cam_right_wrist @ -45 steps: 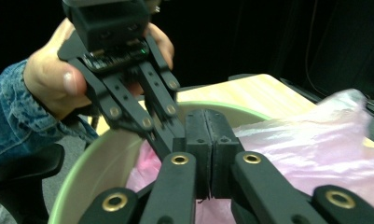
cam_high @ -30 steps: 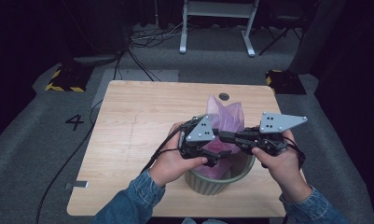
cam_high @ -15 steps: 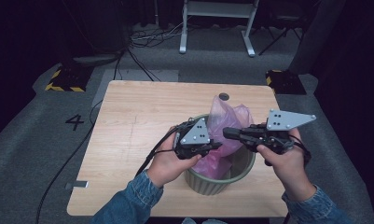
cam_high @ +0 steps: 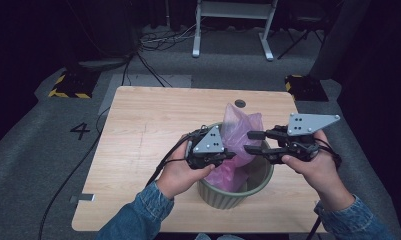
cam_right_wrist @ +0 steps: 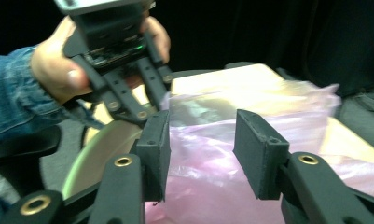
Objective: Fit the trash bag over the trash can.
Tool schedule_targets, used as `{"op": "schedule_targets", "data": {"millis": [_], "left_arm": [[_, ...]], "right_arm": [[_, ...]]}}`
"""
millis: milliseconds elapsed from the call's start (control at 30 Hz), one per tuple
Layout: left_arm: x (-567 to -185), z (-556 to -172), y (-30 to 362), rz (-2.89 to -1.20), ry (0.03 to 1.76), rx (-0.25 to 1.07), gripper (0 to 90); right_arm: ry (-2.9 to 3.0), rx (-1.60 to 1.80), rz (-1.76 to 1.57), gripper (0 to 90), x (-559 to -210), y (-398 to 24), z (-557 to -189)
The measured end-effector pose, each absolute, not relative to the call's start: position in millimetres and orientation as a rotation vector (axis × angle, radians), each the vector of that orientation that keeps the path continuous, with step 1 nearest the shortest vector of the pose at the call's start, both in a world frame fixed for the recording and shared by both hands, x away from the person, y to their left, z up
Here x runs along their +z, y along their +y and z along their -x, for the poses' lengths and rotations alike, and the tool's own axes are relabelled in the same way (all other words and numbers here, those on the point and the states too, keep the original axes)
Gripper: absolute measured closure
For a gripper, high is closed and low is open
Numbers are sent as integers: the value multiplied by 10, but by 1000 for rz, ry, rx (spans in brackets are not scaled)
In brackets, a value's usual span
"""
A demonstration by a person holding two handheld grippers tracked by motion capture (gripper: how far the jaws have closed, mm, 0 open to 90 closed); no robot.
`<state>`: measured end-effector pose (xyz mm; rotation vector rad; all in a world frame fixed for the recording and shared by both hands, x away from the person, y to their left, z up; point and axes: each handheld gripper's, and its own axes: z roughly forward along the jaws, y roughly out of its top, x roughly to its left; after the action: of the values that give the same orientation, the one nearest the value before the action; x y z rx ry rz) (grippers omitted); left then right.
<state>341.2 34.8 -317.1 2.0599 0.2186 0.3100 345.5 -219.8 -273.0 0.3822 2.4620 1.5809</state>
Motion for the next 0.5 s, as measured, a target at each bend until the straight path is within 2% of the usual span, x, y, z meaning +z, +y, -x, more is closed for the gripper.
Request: {"op": "schedule_targets", "data": {"millis": [300,433,500], "left_arm": [[-3160,-3443,232,-2115,212,326,898],[-3149,-3437,234,-2104,212,328,897],[-3147,-3436,257,-2098,217,334,898]], "right_arm": [[2523,1576,-369,593,-2636,-2131,-3434],[2616,1454,-388,815,-2708,-2070,-3437],[2625,1453,-397,877,-2739,-2082,-3437]]}}
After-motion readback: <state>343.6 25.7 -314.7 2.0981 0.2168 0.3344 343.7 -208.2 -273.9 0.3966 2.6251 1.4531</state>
